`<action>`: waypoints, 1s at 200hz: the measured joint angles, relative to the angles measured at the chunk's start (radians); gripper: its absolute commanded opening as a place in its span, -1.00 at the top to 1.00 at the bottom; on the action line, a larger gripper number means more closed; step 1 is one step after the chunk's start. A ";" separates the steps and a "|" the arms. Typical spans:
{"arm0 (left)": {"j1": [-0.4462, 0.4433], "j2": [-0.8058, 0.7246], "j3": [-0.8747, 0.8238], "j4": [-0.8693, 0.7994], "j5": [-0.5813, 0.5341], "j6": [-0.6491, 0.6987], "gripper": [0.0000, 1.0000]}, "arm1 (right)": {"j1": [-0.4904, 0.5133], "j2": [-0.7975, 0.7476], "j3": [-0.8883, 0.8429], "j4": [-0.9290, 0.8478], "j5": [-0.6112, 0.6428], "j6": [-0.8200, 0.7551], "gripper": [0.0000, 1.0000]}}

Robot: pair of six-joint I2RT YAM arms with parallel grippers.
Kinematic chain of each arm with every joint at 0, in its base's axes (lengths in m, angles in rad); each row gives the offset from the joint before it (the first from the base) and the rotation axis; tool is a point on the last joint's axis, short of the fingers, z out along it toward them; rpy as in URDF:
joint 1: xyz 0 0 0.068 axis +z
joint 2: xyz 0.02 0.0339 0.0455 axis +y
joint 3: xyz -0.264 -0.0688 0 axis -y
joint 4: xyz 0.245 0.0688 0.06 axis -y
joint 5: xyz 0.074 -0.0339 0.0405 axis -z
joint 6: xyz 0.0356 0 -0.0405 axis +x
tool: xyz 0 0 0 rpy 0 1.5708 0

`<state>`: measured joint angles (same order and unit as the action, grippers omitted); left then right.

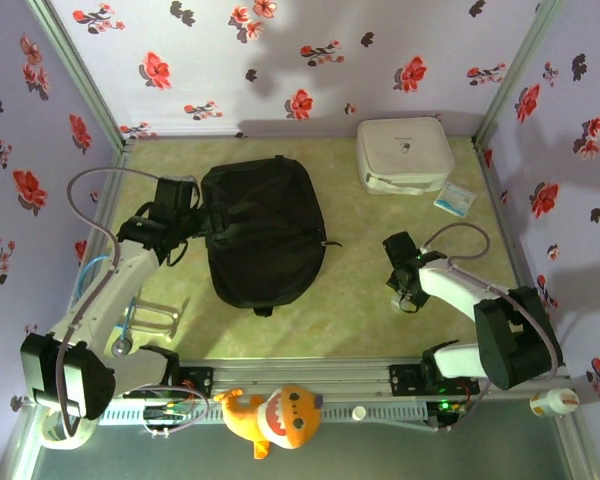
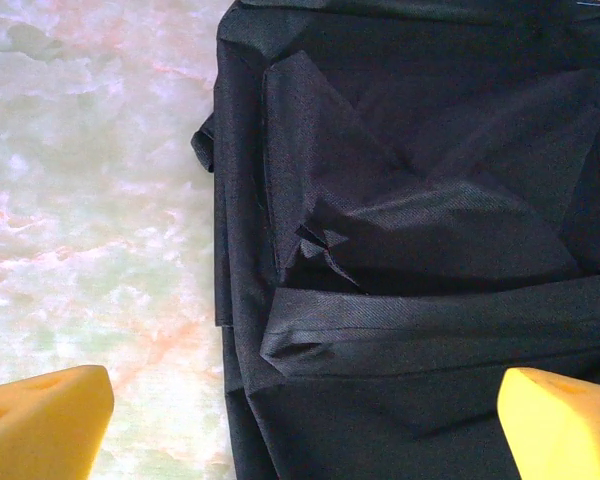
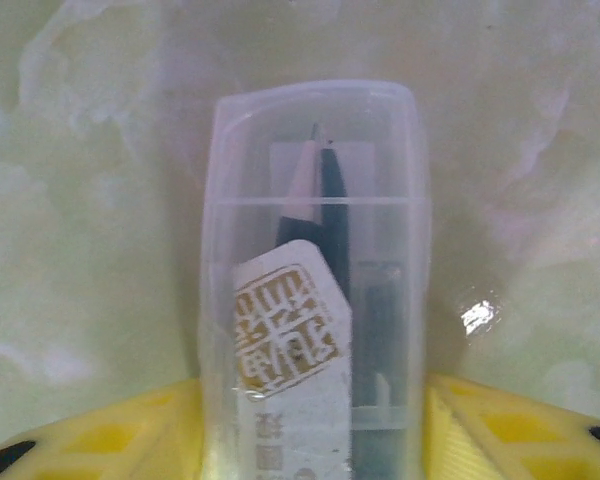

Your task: Pack the student bag

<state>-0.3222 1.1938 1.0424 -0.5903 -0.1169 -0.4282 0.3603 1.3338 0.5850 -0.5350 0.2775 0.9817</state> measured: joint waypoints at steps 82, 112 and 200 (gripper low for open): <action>-0.001 0.130 0.001 0.076 0.250 -0.036 -0.99 | 0.030 0.000 0.063 0.010 -0.031 -0.084 0.00; -0.036 0.226 0.010 0.170 0.392 -0.105 -0.97 | 0.097 -0.005 0.118 0.060 -0.070 -0.166 0.00; -0.199 0.494 0.085 0.565 0.683 -0.382 -0.67 | 0.272 0.072 0.271 0.373 -0.304 -0.391 0.01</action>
<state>-0.5209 1.6878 1.1271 -0.0254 0.5663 -0.8101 0.6327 1.4063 0.8562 -0.1616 -0.0269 0.5911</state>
